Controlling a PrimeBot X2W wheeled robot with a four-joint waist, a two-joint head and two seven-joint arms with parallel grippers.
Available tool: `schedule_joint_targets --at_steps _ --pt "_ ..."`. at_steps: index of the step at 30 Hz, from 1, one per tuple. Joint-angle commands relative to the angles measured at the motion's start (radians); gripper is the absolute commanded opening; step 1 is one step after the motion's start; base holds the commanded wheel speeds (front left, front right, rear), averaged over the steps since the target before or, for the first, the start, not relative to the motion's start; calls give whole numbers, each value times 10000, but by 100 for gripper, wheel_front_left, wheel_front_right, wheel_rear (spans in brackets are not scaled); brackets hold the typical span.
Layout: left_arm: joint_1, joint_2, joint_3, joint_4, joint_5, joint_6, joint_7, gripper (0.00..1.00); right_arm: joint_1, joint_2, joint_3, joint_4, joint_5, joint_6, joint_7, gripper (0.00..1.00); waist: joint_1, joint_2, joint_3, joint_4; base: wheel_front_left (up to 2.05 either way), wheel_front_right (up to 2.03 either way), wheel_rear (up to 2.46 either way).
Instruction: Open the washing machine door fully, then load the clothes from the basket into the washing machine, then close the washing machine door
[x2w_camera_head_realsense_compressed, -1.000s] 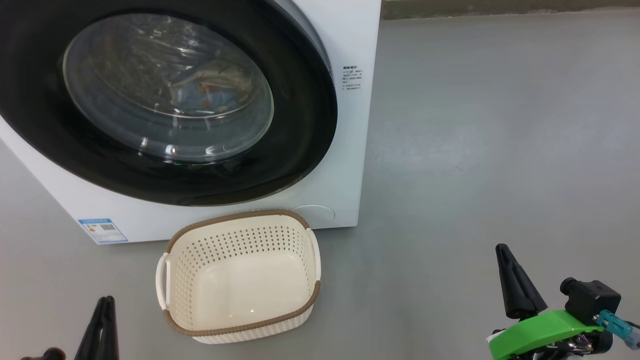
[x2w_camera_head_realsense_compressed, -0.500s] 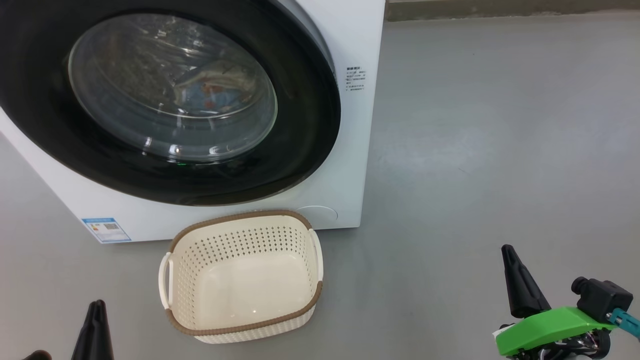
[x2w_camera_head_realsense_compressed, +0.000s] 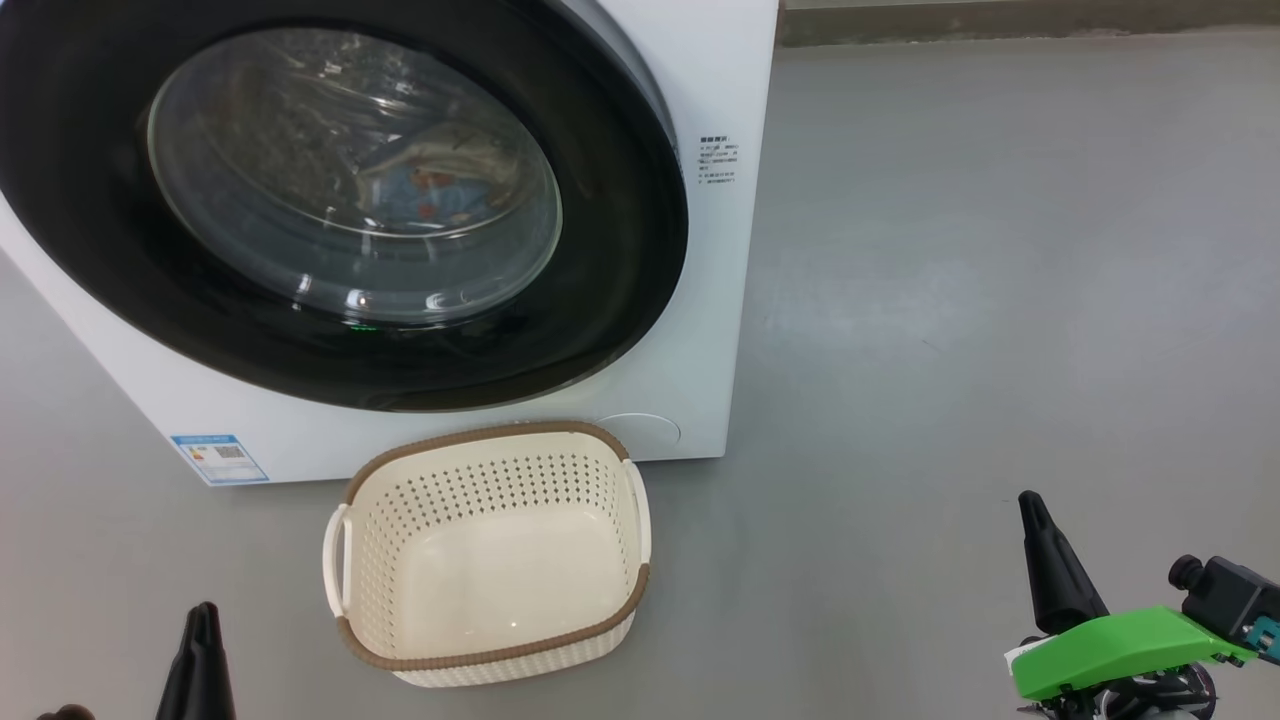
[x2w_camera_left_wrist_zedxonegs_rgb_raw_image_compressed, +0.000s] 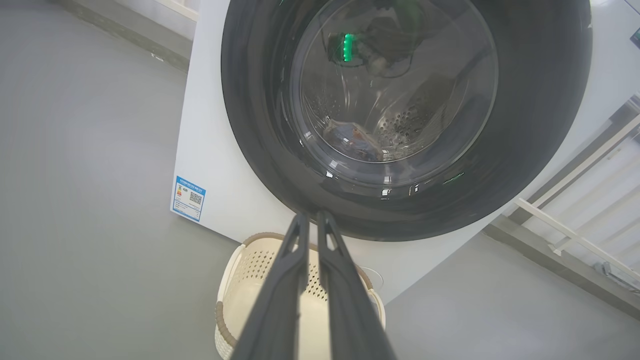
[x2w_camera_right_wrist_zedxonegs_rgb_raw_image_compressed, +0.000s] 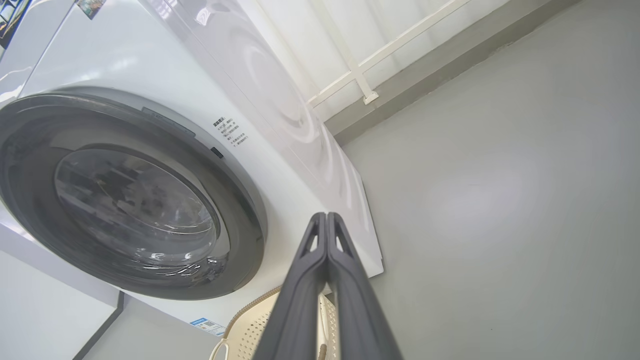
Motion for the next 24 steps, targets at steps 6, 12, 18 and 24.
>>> schedule_joint_targets --at_steps 6,12,18,24 --pt "-439 122 111 -167 -770 3 189 0 -382 -96 -97 -254 688 -10 180 0 0 0 -18 32 0 0 0" --pt "-505 67 120 -166 -1420 3 366 0 -405 -85 -174 -259 1302 -12 350 0 0 0 -37 67 0 0 0" --pt "-571 12 129 -164 -2071 3 542 0 -428 -72 -254 -263 1915 -13 522 0 0 0 -56 102 0 0 0" --pt "-637 -43 138 -163 -2721 4 719 0 -452 -58 -335 -268 2525 -14 696 0 0 0 -75 137 0 0 0"
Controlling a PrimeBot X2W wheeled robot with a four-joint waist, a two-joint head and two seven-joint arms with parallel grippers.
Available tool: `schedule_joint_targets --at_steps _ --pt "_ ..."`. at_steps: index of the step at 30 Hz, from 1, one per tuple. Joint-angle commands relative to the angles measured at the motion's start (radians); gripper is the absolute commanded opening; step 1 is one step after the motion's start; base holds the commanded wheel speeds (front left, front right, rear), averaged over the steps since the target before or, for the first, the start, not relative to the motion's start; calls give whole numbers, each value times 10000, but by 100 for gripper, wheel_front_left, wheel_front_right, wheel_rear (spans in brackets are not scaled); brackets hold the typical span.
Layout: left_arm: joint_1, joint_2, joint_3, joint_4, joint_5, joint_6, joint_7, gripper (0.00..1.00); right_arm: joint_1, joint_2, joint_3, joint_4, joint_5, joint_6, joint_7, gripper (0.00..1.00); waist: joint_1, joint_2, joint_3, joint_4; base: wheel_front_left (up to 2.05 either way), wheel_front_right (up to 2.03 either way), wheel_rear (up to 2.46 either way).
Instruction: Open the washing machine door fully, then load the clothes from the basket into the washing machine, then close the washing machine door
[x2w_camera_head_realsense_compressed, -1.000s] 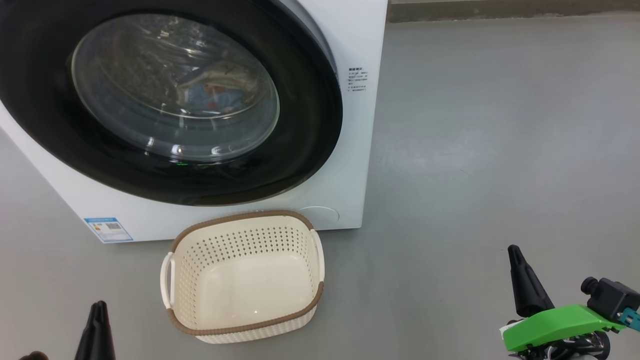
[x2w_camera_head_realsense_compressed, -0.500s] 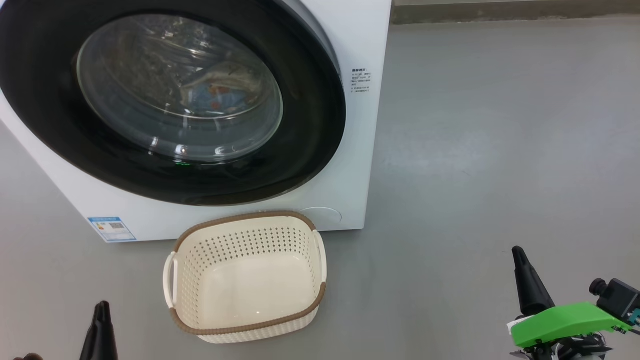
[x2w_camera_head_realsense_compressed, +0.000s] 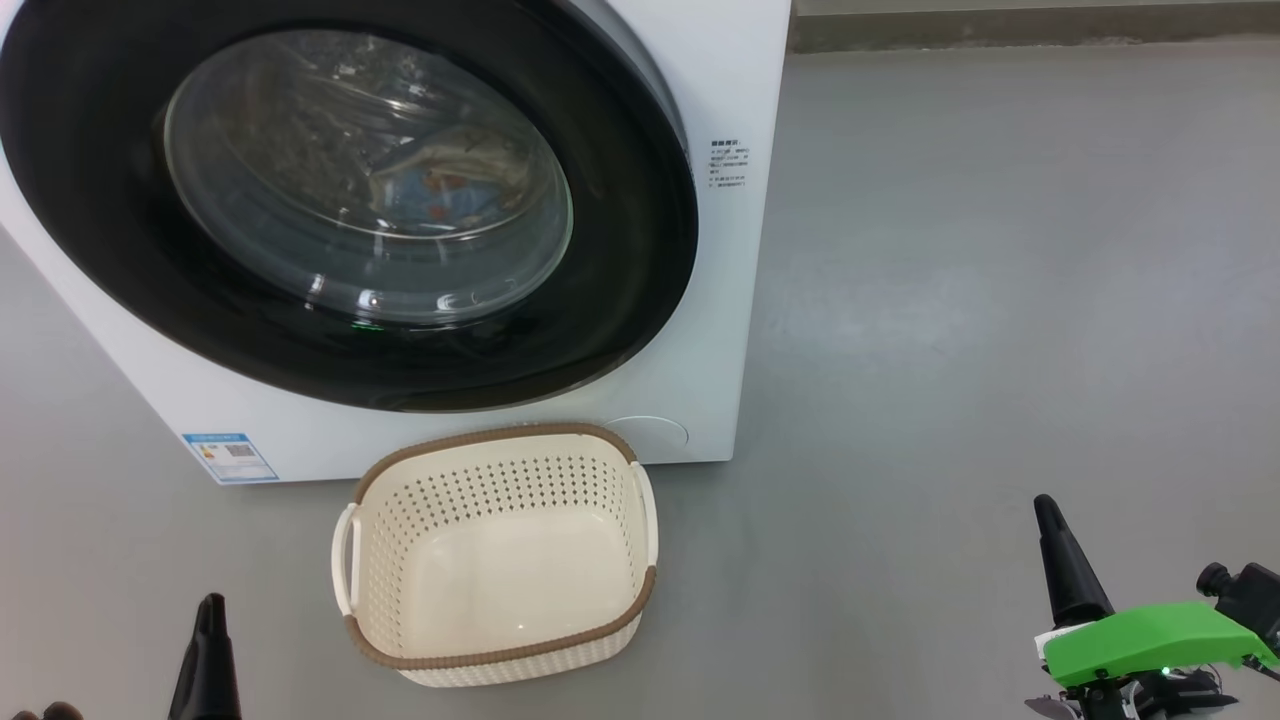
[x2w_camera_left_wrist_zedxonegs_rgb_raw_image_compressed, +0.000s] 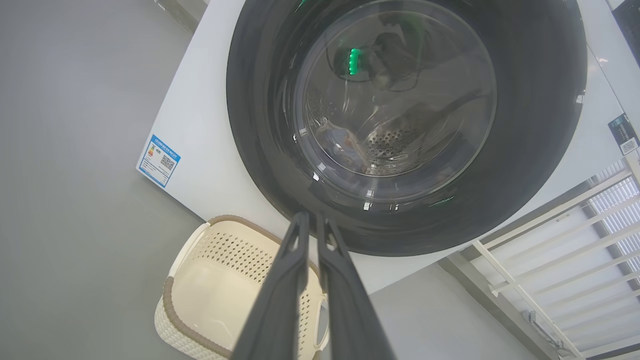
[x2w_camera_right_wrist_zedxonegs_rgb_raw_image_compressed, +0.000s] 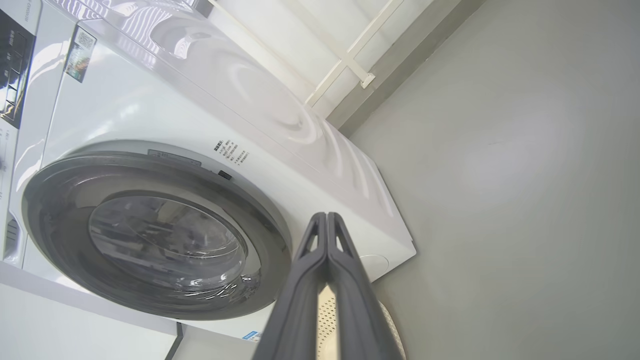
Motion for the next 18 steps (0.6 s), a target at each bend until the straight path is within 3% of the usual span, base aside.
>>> schedule_joint_targets --at_steps 1,18 --pt "-410 67 147 -172 -339 4 66 0 -447 -102 -13 -263 347 -13 71 0 0 0 -6 10 0 0 0" --pt "-596 -88 172 -167 -2183 5 565 0 -515 -56 -252 -276 2070 -17 571 0 0 0 -60 109 0 0 0"
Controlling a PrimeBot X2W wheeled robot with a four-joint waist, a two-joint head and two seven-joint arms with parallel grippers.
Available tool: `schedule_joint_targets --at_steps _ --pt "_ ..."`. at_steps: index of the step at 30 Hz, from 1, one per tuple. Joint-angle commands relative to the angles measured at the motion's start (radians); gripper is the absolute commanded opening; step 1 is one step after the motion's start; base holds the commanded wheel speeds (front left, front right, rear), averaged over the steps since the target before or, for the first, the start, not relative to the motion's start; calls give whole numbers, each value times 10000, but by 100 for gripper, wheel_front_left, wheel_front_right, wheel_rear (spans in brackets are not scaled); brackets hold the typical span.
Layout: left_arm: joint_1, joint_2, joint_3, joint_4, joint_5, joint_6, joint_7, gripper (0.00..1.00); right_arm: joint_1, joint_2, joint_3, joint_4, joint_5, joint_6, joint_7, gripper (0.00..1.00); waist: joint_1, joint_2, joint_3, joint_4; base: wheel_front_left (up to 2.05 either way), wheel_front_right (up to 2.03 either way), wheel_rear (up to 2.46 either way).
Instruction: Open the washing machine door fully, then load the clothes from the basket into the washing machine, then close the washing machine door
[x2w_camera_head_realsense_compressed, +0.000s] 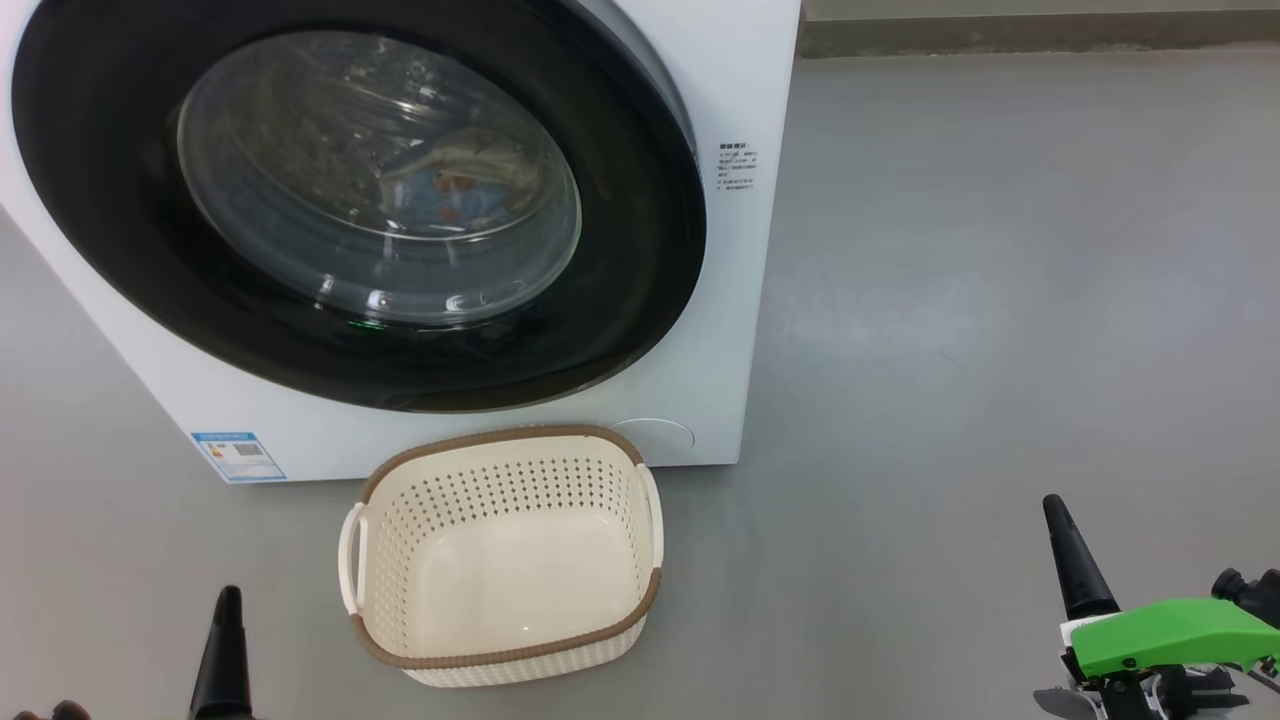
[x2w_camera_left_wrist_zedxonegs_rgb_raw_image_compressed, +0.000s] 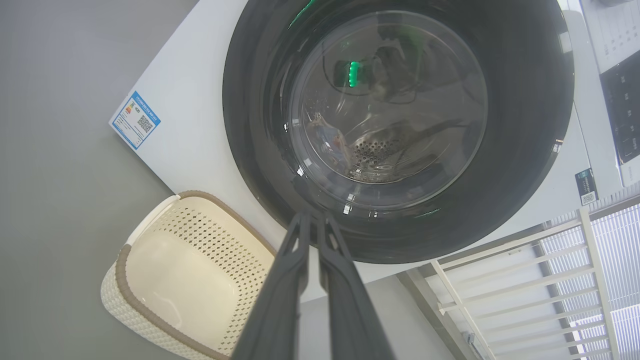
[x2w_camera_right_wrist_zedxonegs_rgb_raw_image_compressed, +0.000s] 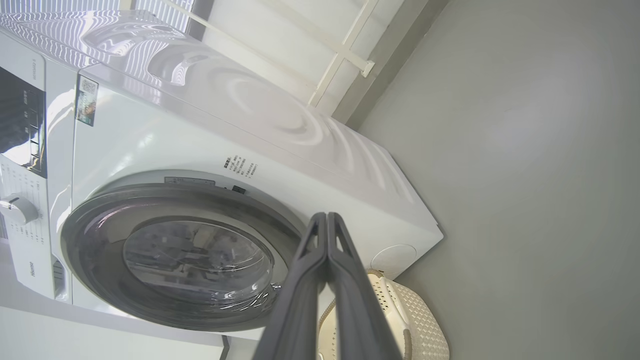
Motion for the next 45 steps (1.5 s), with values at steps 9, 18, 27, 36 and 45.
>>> schedule_joint_targets --at_steps 9,18,27,36,45 --pt "-564 55 188 -167 -1131 3 290 0 -506 -65 -59 -276 1125 -18 286 0 0 0 -29 51 0 0 0" --pt "-662 -27 201 -165 -2104 4 553 0 -542 -37 -192 -283 2029 -20 555 0 0 0 -57 103 0 0 0" --pt "-772 -118 214 -162 -3190 5 847 0 -583 -4 -341 -290 3035 -23 856 0 0 0 -89 161 0 0 0" --pt "-870 -201 227 -160 -4166 5 1110 0 -620 27 -478 -296 3939 -25 1128 0 0 0 -117 213 0 0 0" --pt "-957 -273 237 -158 -5028 6 1343 0 -653 56 -601 -302 4733 -27 1371 0 0 0 -143 259 0 0 0"
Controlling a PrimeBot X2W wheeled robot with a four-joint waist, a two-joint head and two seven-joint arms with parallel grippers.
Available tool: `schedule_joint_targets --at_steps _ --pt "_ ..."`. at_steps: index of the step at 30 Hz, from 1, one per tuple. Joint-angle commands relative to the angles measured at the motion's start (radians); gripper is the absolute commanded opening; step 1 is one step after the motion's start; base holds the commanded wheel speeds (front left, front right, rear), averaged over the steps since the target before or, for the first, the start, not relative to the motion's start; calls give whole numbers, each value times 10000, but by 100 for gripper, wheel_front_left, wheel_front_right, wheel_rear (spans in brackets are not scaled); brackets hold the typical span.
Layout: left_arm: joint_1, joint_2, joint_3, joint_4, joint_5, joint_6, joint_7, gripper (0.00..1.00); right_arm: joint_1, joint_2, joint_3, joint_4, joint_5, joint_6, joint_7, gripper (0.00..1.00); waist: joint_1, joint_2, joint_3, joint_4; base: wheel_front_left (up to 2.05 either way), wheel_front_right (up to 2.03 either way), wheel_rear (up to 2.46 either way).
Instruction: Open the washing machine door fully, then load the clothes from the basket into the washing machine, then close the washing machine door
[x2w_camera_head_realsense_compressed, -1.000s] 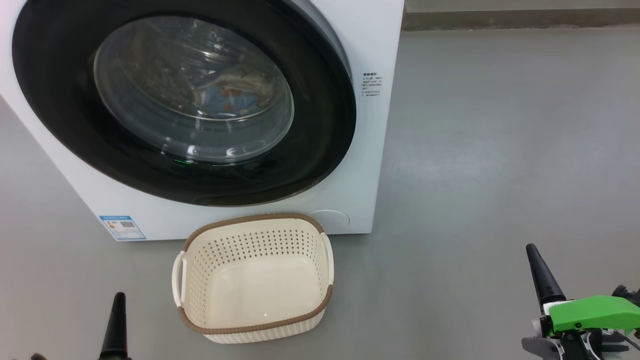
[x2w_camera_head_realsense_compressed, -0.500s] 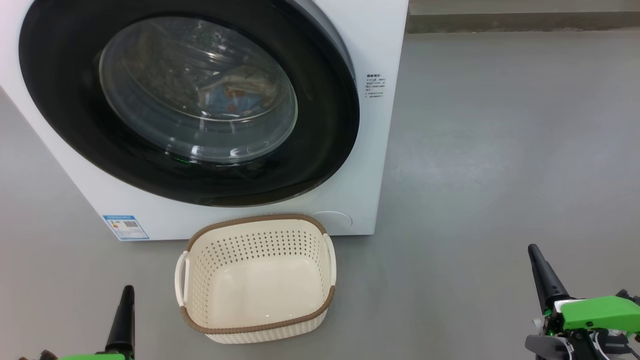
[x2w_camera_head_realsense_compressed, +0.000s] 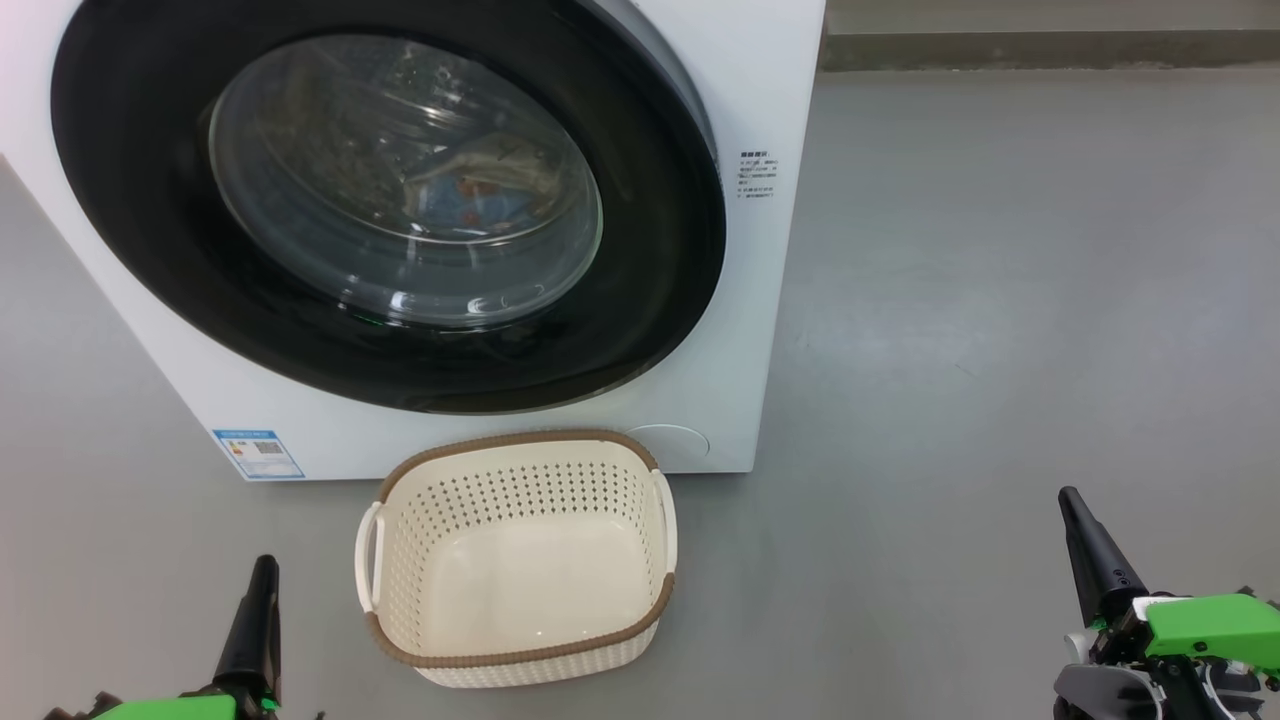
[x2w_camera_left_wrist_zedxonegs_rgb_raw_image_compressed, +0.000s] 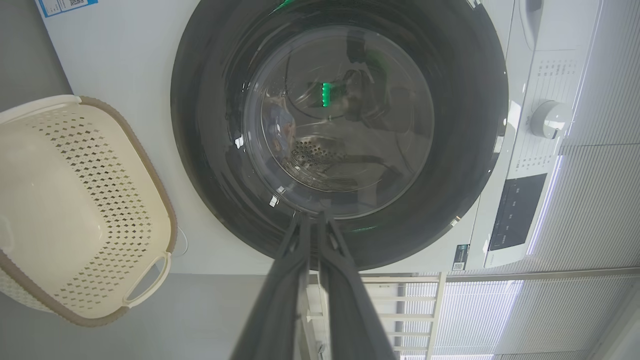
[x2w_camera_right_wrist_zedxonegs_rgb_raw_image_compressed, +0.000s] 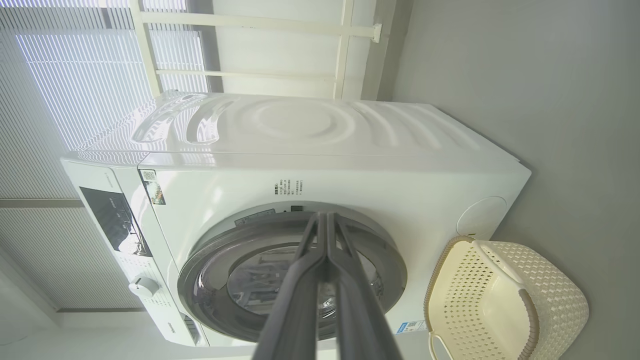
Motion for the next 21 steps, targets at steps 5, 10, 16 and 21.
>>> schedule_joint_targets --at_steps 5,10,16,21 --pt "-430 72 262 -166 -144 6 75 0 -525 -34 96 -284 209 17 83 0 0 0 0 1 0 0 0" --pt "-430 72 262 -166 -145 6 75 0 -526 -27 86 -283 200 17 92 0 0 0 0 1 0 0 0" --pt "-430 72 261 -166 -145 6 75 0 -527 -19 74 -283 191 17 101 0 0 0 0 1 0 0 0" --pt "-430 72 261 -166 -145 6 75 0 -528 -12 66 -282 183 17 108 0 0 0 0 1 0 0 0"
